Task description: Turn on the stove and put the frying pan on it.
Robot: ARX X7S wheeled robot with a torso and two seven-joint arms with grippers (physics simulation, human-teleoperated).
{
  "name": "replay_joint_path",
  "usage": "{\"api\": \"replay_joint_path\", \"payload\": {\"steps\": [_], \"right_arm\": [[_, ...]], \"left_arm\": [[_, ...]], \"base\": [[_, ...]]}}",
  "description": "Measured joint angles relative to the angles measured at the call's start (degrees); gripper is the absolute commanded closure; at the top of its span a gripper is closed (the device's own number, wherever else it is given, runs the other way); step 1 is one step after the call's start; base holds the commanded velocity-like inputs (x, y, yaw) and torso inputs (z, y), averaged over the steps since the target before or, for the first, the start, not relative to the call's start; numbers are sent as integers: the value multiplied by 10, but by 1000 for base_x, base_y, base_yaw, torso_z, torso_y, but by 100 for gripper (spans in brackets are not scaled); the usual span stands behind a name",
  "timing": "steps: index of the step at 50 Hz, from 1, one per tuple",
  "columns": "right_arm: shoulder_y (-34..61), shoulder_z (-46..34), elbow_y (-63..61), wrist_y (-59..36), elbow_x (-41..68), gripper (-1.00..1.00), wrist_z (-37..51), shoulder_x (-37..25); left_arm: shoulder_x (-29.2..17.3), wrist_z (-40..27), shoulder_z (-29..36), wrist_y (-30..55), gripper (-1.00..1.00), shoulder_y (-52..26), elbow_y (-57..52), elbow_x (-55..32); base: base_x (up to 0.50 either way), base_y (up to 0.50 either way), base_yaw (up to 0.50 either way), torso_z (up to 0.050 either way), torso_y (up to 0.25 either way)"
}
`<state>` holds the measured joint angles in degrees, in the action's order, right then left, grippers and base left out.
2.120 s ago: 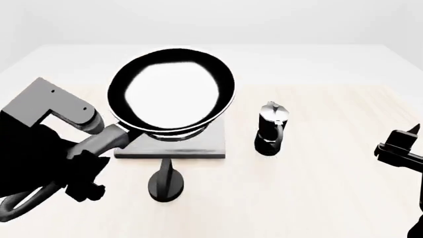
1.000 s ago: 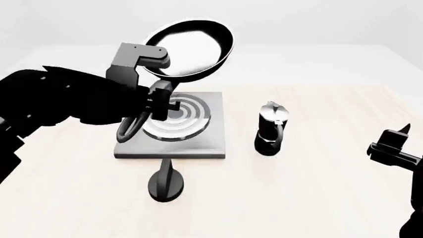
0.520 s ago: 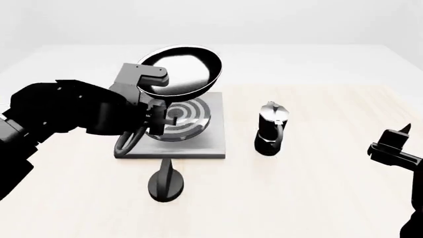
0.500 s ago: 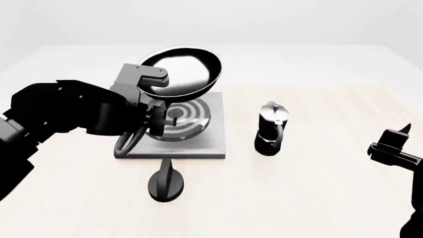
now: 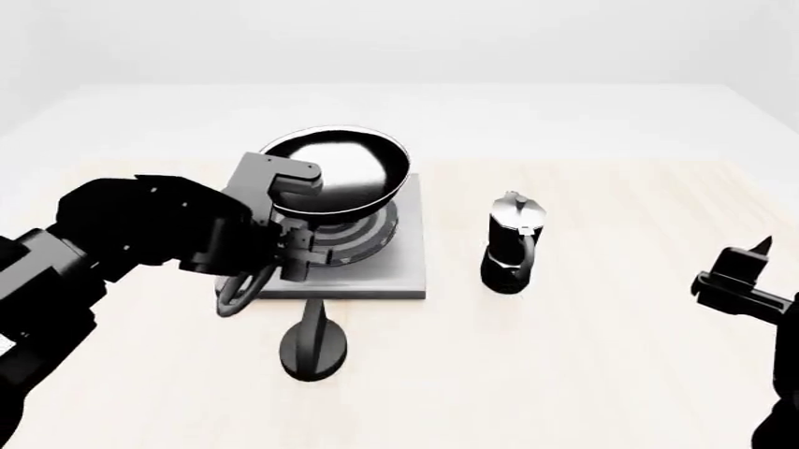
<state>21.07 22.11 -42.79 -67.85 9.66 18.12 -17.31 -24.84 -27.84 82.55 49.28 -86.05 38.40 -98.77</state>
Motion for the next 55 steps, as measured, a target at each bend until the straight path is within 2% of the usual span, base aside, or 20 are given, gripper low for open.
{"api": "replay_joint_path", "payload": {"steps": [31,32,55], "right_arm": [[-2,2,0,2,6,-100,3,-1],[-2,2,0,2,6,-100,3,-1],[-4,3,1,5,10,-100,5,-3]], "left_arm": [[24,37,14,-5,100,26,50,15],[24,37,13,-5,-100,27,50,15],[18,28,-17,-7,-100,14,50,33]], "base": [[0,0,0,0,2],[0,0,0,0,0],[0,0,0,0,0]]}}
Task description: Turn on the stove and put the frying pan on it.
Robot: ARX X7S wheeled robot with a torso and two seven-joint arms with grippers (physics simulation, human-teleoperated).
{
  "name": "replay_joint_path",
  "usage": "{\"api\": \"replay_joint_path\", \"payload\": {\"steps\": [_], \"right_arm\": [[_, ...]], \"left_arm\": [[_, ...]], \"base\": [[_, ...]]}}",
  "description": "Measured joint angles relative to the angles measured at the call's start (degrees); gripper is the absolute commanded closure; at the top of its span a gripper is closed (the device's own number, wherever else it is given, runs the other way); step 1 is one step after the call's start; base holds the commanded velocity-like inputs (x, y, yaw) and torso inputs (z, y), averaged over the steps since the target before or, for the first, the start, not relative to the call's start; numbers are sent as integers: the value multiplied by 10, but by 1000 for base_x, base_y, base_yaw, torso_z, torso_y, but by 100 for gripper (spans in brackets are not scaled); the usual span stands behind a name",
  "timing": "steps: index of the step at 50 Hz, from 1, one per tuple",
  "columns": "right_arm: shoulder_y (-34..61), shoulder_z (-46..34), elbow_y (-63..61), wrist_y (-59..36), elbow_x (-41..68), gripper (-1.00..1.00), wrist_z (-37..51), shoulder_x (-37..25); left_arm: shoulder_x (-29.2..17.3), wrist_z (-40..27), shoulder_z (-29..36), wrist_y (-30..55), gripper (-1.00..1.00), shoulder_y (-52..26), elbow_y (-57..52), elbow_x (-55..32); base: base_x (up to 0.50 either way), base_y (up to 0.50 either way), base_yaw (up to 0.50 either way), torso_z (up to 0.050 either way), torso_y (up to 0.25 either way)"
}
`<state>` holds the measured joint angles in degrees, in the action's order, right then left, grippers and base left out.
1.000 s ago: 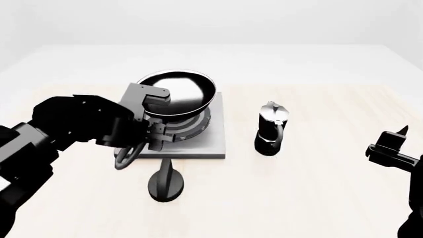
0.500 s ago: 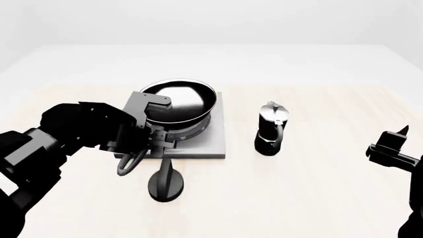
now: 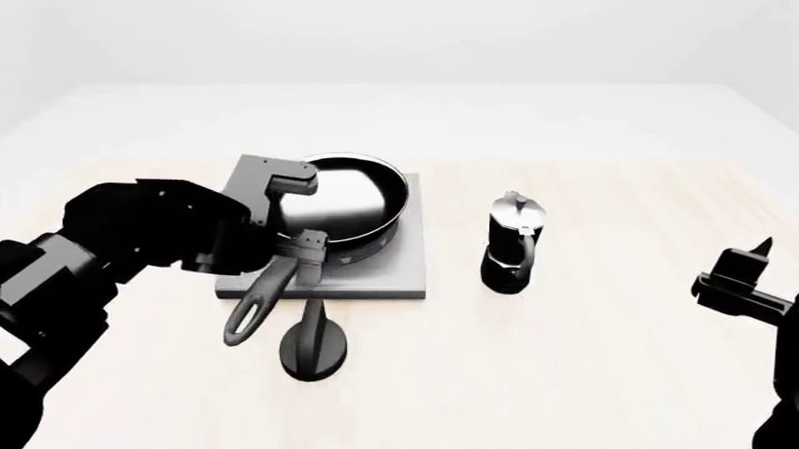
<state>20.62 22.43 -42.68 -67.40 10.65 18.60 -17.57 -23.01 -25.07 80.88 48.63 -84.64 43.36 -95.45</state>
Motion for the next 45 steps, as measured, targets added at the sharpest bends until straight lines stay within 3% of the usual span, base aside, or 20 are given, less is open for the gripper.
{"api": "replay_joint_path", "payload": {"steps": [10,17,23,28,36,45], "right_arm": [[8,-3,-5,-10,2,-100,3,-4],[13,-8,-8,-17,3,-100,5,-5],[17,-14,-10,-21,5,-100,6,-5],[22,-22,-13,-27,7,-100,7,-7],[34,-33,-22,-24,16,-100,0,-8],[78,-72,-25,-19,52,-100,-36,-5]], "left_arm": [[-36,-17,-27,71,-100,-93,-83,-46],[-70,-64,-62,134,-100,-190,-154,-123],[-108,-113,-105,134,-100,-233,-248,-188],[-145,-136,-144,93,-100,-219,-346,-199],[-196,-124,-197,3,-100,-163,-500,-132],[-204,-98,-204,-52,-100,-98,-595,-51]], "base": [[0,0,0,1,0],[0,0,0,0,0],[0,0,0,0,0],[0,0,0,0,0],[0,0,0,0,0],[0,0,0,0,0]]}}
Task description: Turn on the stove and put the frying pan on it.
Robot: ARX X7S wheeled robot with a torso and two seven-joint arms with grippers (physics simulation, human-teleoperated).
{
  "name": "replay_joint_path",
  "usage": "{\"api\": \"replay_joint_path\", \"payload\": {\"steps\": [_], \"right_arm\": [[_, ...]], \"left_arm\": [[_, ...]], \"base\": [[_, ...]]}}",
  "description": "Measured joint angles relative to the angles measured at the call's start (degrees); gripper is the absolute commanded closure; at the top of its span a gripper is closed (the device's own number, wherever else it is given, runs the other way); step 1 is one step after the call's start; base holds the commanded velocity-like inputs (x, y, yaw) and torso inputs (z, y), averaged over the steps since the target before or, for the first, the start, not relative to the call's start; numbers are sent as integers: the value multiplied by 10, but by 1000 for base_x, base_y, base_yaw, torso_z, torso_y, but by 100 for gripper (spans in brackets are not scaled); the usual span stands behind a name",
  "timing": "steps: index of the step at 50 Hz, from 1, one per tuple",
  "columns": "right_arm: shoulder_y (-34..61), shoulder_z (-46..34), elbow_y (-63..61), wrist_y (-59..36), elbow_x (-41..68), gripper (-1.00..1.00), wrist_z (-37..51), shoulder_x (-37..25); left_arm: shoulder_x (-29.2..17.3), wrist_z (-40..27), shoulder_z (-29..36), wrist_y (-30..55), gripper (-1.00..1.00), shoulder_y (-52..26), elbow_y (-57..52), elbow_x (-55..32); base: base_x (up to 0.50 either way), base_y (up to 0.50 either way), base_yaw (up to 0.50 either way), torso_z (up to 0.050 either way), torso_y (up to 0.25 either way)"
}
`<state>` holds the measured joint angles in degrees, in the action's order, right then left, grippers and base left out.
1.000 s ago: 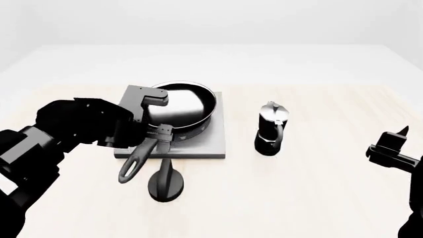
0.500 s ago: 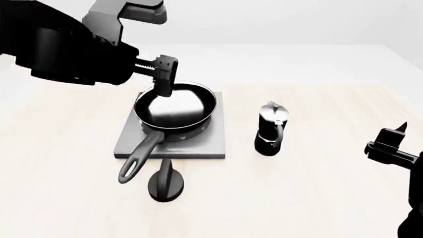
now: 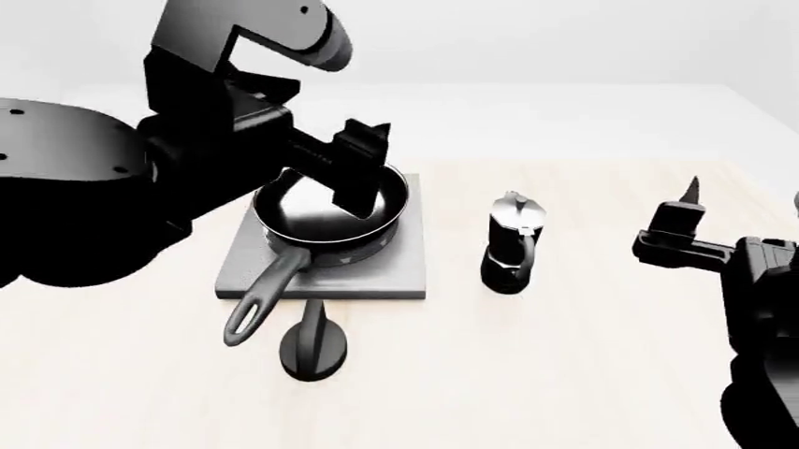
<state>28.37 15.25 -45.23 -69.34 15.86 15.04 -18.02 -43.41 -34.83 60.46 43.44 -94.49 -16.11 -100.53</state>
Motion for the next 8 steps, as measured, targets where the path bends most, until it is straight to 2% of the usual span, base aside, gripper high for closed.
{"api": "replay_joint_path", "payload": {"steps": [8], "right_arm": [[32,-57,-6,20,27,-100,-30,6]], "left_arm": [[13,26,5,-23,-100,30,-34,52]], "base": [[0,0,0,0,0]]}}
